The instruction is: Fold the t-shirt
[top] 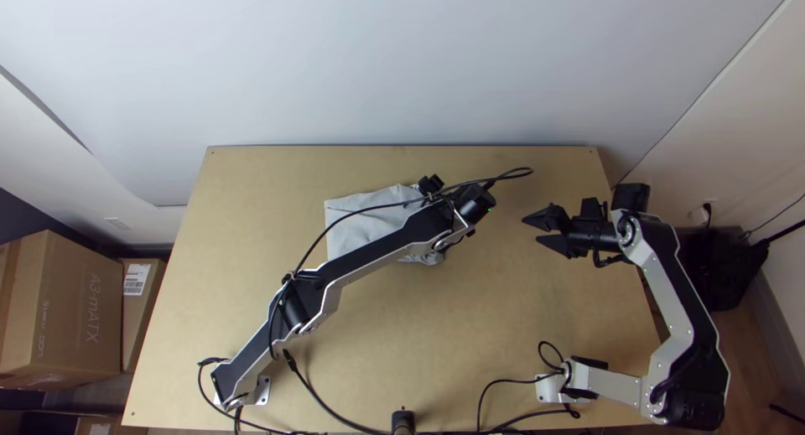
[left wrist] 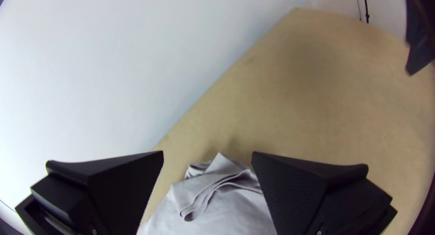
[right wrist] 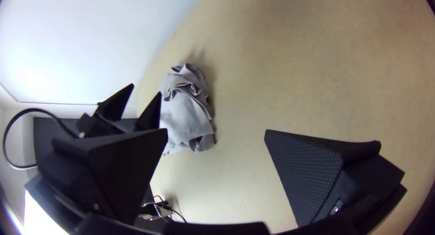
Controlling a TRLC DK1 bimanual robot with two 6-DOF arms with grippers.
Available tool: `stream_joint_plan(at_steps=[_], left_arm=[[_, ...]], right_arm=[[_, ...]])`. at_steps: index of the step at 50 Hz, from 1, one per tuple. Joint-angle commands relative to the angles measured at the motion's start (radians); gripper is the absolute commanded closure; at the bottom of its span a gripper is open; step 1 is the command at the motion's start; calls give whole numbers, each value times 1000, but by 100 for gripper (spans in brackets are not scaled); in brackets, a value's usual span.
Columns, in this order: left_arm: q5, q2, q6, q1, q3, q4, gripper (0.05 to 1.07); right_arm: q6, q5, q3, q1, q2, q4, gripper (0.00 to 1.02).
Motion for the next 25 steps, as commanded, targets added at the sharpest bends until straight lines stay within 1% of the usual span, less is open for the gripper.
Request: stream_joint_plan(at_steps=[1, 6, 8, 12, 16, 18, 19, 20, 22, 23, 25], left_arm=[[-15, -109, 33, -2, 27, 18, 9], [-13, -186, 33, 16, 27, 21, 9], [-13, -221, 33, 28, 27, 23, 9], [-13, -290, 33, 67, 27, 23, 9], [-13, -365, 31, 114, 22, 23, 9], [-12, -397, 24, 140, 19, 20, 9], [-12, -413, 22, 154, 16, 17, 9], [-12, -430, 22, 166, 10, 14, 9], [-12, -466, 11, 192, -1, 5, 9], [-12, -482, 4, 206, -1, -5, 9], [-12, -508, -10, 235, -1, -31, 9]], right_arm=[[-8, 10, 34, 58, 95, 23, 4], [-5, 39, 88, 125, 170, 49, 4], [3, 61, 112, 157, 194, 64, 4], [18, 113, 166, 246, 236, 84, 4], [49, 131, 229, 338, 280, 84, 4], [60, 159, 261, 387, 303, 84, 4], [60, 176, 275, 407, 313, 84, 4], [60, 210, 296, 438, 325, 84, 4], [54, 283, 324, 486, 342, 87, 4], [44, 331, 341, 518, 352, 92, 4], [23, 405, 371, 567, 372, 94, 4]])
